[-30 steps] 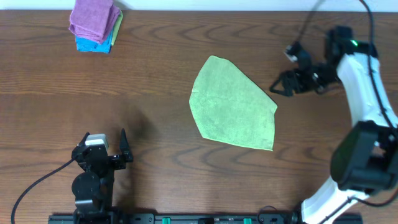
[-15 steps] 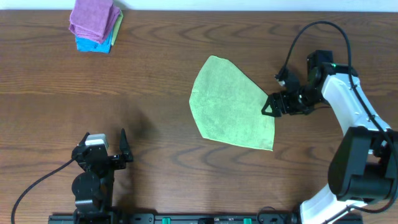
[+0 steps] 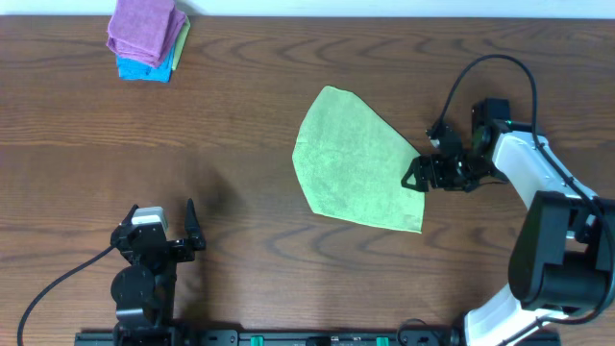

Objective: Fold the cloth
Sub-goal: 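Move the right gripper to the cloth's right corner, then grasp the right corner and fold it over toward the left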

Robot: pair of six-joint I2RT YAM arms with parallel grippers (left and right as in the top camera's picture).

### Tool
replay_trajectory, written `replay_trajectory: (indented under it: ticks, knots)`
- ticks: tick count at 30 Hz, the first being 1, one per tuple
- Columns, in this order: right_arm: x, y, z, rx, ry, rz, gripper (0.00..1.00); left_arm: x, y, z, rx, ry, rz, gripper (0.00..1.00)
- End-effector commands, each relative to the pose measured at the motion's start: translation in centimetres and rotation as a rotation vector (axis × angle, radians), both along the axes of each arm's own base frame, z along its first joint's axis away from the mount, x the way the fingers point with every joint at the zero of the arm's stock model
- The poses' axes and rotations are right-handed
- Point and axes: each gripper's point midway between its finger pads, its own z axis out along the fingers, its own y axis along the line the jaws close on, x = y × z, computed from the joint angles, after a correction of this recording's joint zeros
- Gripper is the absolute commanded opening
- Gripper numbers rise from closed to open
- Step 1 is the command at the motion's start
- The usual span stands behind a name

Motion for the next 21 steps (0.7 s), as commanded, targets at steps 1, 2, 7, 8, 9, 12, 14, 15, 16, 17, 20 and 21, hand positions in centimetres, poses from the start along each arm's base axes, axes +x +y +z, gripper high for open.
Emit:
replay_trajectory:
  ticks: [1, 2, 7, 8, 9, 12, 14, 15, 16, 17, 20, 21]
  knots:
    - [0.8, 0.2, 0.5, 0.022, -0.030, -0.034, 0.85, 0.0, 0.2, -1.5, 0.009, 0.033, 0.011, 0.95]
    - [1.0, 0.1, 0.3, 0.022, -0.034, -0.041, 0.85, 0.0, 0.2, -1.5, 0.009, 0.033, 0.011, 0.95]
    - [2.5, -0.4, 0.0, 0.023, -0.069, -0.091, 0.85, 0.0, 0.2, -1.5, 0.009, 0.033, 0.011, 0.95]
    - [2.8, -0.5, 0.1, 0.024, -0.076, -0.101, 0.85, 0.0, 0.2, -1.5, 0.009, 0.033, 0.011, 0.95]
    - [2.9, -0.5, 0.1, 0.026, -0.082, -0.105, 0.85, 0.0, 0.2, -1.5, 0.009, 0.033, 0.011, 0.96]
    - [3.0, -0.5, -0.1, 0.028, -0.078, -0.110, 0.84, 0.0, 0.2, -1.5, 0.009, 0.033, 0.011, 0.95]
    - [2.9, -0.5, -0.6, 0.034, -0.058, -0.127, 0.84, 0.0, 0.2, -1.5, 0.009, 0.033, 0.011, 0.95]
    - [2.9, -0.4, -0.8, 0.043, -0.051, -0.129, 0.84, 0.0, 0.2, -1.5, 0.009, 0.033, 0.011, 0.95]
    - [2.9, -0.1, -1.1, 0.064, -0.041, -0.128, 0.83, 0.0, 0.2, -1.5, 0.009, 0.033, 0.011, 0.95]
    - [2.9, 0.2, -1.2, 0.081, -0.036, -0.127, 0.83, 0.0, 0.2, -1.5, 0.009, 0.033, 0.011, 0.95]
    - [2.8, 0.4, -2.0, 0.103, -0.010, -0.142, 0.83, 0.0, 0.2, -1.5, 0.009, 0.033, 0.011, 0.95]
    - [2.8, 0.4, -2.3, 0.103, -0.004, -0.145, 0.83, 0.0, 0.2, -1.5, 0.009, 0.033, 0.011, 0.95]
